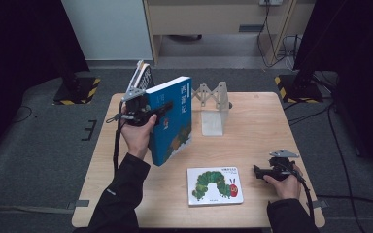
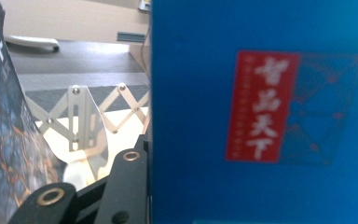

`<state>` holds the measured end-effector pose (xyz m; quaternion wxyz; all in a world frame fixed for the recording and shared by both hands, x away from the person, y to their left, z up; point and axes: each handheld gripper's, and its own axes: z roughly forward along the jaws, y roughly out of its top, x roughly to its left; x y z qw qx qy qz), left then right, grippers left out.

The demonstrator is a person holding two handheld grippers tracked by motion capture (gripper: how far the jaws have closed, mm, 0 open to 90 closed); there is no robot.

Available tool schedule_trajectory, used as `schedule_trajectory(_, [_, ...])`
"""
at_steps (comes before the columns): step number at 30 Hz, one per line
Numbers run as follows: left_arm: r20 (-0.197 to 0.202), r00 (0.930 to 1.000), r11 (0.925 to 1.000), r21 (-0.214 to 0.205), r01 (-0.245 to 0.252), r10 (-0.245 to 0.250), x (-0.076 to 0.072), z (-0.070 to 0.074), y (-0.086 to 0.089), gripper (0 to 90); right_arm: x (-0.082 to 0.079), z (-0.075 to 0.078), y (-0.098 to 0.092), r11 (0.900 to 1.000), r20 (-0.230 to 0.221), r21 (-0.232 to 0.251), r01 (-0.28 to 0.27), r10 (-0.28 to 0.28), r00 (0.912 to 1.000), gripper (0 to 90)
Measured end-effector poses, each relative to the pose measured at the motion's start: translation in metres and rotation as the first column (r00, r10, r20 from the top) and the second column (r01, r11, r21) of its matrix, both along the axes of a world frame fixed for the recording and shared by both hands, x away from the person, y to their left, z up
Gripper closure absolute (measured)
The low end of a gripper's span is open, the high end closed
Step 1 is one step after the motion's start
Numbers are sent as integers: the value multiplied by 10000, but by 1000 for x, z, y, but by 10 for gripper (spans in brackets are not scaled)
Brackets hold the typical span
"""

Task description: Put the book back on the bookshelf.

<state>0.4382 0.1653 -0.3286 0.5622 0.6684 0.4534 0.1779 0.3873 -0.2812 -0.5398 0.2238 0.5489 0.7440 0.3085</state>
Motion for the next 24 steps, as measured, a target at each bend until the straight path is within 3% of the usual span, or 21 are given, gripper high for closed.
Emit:
schedule_trajectory(9, [163,9992,9994,8,-359,359,25,-5,-15,607,0,0,0,10000,16,-15,-23,23,10000,3])
schedule_trajectory(13, [-61,9990,9989,-133,-449,448,36,-10,-18,607,0,0,0,10000,29,-24,-25,25,10000,3])
schedule_trajectory(21, [265,9974,9975,184,-682,677,52,-17,-29,607,0,0,0,10000,22,-22,-24,24,10000,3])
schedule_trajectory(24, [105,9968,9969,-60,-786,786,61,-23,-28,608,0,0,0,10000,33,-31,-27,27,10000,3])
